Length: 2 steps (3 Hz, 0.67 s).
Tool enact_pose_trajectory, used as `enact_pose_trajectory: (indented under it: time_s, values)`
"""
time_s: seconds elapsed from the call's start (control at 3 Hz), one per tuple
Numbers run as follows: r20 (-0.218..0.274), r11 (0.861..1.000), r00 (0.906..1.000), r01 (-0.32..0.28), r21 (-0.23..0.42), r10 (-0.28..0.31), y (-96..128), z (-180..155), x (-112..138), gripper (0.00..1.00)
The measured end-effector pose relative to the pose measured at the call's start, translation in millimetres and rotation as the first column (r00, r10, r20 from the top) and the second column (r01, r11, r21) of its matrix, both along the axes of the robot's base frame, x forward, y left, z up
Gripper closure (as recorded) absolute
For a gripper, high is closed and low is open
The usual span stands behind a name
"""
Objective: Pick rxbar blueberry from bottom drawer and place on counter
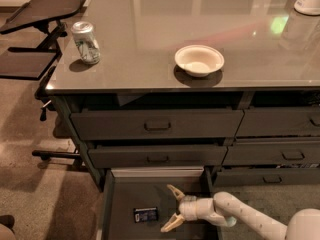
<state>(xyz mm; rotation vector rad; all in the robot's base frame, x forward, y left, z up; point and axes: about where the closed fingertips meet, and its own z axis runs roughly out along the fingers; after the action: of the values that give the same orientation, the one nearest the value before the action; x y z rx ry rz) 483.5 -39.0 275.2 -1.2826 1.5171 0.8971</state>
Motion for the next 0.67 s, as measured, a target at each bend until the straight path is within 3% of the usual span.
enact_pose_trajectory:
  time_s: [0.67]
  values:
    - [-0.024, 0.999, 0.9995, 0.020, -0.046, -0.021, 56.0, -55.8, 29.2, 0.00]
